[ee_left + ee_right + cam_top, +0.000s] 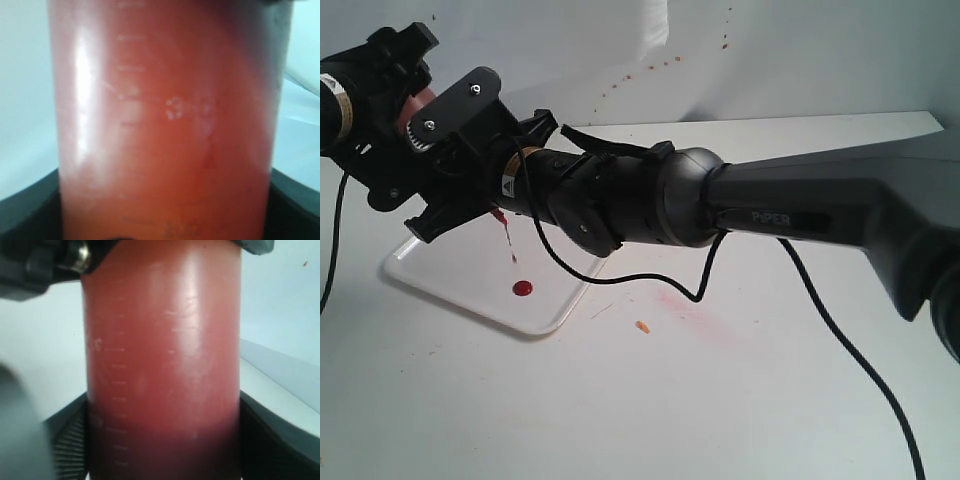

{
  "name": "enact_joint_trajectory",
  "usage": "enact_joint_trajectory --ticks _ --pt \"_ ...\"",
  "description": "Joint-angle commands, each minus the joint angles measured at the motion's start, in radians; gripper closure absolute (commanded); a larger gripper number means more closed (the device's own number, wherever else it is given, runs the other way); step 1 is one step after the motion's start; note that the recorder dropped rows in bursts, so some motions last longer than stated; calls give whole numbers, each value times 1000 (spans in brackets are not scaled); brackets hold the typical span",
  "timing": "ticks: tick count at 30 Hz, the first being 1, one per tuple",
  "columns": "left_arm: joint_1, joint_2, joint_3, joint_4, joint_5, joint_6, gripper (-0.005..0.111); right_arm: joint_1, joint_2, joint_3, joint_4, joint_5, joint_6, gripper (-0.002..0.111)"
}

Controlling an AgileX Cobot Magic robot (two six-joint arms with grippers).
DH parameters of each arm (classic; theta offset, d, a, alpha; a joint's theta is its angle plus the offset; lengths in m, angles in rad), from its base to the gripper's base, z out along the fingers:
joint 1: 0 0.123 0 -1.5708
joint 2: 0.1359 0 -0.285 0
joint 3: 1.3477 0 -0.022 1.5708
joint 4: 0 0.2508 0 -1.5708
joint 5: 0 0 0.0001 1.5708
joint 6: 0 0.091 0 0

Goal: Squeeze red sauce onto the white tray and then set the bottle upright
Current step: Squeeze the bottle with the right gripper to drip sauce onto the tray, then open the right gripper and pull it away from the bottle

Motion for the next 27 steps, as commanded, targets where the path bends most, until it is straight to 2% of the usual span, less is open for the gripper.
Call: enact_joint_trajectory --ticks 1,4,7,8,10,16,27 --pt "-14 -5 -4 -7 -19 -25 107 1 -14 -12 -18 -9 14 87" --pt "-14 -5 -4 -7 -19 -25 107 1 -14 -12 -20 6 14 59" --pt "-14 -5 -4 -7 -19 -25 107 1 -14 -12 -15 15 16 22" --pt "-14 -5 -4 -7 -19 -25 107 1 -17 -12 -15 19 16 13" --pt "-14 -5 -4 -7 -19 -25 107 1 -22 -12 -15 43 16 4" --pt "-14 -5 -2 -7 -19 -25 107 1 -91 -12 -36 275 10 3" --pt "-14 -5 -2 -7 9 -25 107 1 -229 -12 -34 552 2 3"
